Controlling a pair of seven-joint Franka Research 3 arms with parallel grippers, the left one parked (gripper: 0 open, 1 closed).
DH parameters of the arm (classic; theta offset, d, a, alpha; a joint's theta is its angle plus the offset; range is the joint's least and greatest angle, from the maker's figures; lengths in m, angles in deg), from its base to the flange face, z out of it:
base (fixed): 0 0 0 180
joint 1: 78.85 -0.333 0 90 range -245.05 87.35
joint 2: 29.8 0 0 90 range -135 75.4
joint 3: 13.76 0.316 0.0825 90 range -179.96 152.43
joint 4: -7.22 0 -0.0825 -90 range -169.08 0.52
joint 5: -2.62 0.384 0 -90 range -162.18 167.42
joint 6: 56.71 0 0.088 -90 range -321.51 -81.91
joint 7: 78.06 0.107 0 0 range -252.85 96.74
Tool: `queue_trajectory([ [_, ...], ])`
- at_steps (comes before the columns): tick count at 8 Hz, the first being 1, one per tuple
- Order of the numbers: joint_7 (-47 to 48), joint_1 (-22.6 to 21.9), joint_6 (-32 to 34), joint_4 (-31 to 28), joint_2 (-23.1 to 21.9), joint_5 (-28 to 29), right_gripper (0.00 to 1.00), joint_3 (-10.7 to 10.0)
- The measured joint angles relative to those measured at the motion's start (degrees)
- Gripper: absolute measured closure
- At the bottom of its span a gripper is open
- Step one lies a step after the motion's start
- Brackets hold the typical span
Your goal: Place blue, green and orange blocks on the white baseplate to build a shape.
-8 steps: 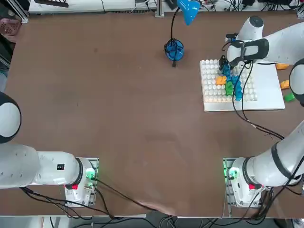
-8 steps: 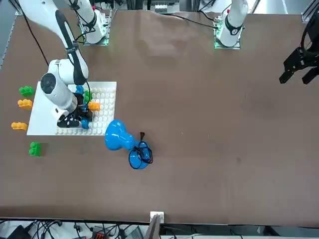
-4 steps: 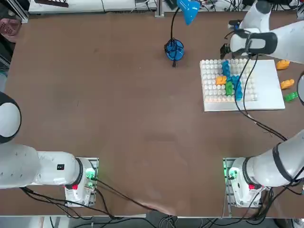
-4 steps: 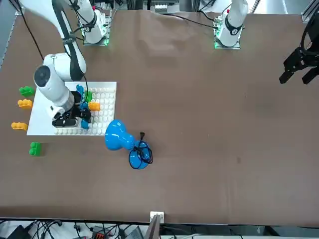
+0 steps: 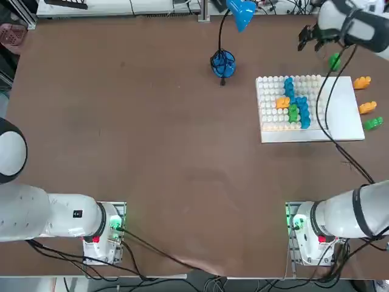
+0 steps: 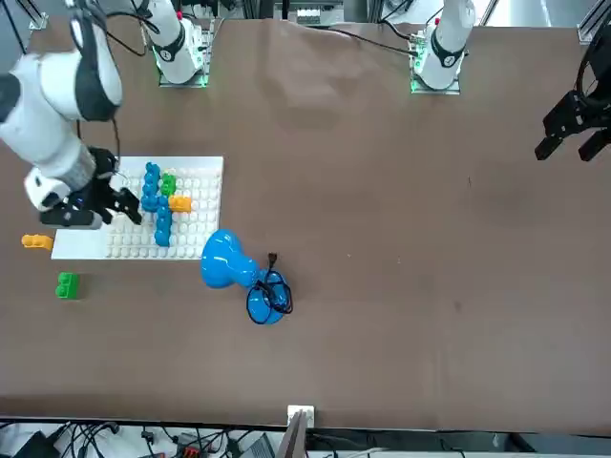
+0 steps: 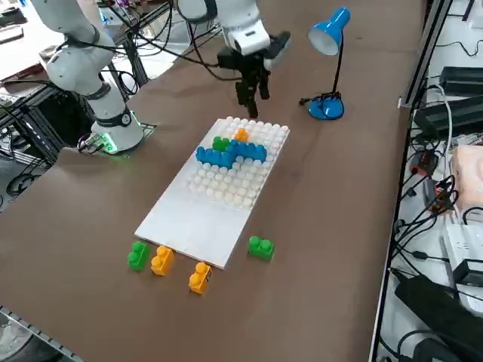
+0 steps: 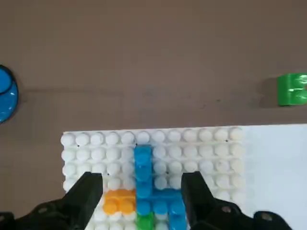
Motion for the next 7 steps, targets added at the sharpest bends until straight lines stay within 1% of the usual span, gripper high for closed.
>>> queue_trajectory([
  [1, -0.01, 1.21, 4.65, 2.55, -1.76, 0.0, 0.0, -0.03],
  [2, -0.02, 2.4, 10.65, 5.86, -3.06, -0.01, 0.0, -0.05],
  [4, -0.05, 3.51, 23.7, 15.16, -3.8, -0.01, 0.0, -0.06],
  [5, 0.5, 3.51, 27.83, 19.27, -3.71, -0.01, 0.0, -0.01],
  [7, 2.35, 3.5, 34.68, 25.05, -2.6, -1.04, 0.0, 0.32],
])
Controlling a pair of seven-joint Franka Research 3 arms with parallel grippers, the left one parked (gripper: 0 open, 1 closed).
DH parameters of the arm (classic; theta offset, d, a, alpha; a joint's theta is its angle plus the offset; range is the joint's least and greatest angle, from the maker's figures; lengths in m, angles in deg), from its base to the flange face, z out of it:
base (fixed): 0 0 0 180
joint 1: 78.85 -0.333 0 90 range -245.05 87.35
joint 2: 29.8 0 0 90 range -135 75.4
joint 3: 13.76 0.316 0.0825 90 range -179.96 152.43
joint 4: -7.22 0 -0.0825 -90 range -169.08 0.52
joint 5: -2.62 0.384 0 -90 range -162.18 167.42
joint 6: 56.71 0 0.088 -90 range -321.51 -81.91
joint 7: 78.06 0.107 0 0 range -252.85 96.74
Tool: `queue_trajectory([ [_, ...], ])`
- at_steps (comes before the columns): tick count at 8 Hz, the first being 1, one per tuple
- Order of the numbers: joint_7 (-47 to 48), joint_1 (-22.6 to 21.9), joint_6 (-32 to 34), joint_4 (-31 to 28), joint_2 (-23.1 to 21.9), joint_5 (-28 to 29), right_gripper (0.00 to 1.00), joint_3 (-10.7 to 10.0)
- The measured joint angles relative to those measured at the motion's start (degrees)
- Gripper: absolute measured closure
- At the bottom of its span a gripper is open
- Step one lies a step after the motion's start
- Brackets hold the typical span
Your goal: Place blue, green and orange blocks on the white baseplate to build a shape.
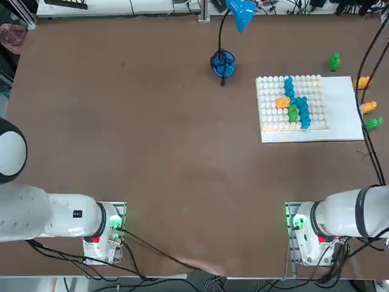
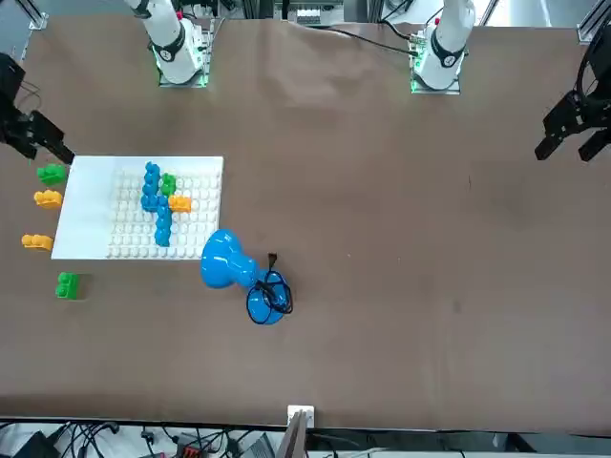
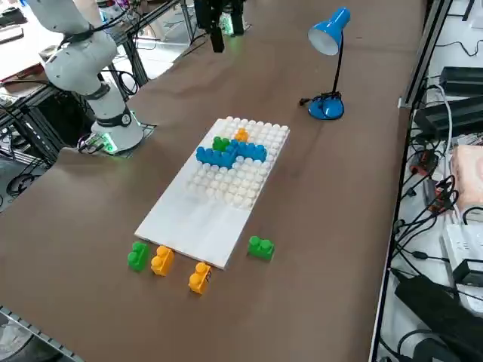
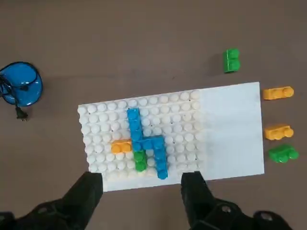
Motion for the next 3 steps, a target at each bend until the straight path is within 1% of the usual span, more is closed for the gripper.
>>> queue_trajectory([
  [1, 0.05, 0.02, 1.65, 2.37, 1.39, -0.51, 0.0, 0.0],
  [3, 0.05, 0.12, 2.0, 4.2, 3.79, -0.66, 0.0, -0.05],
])
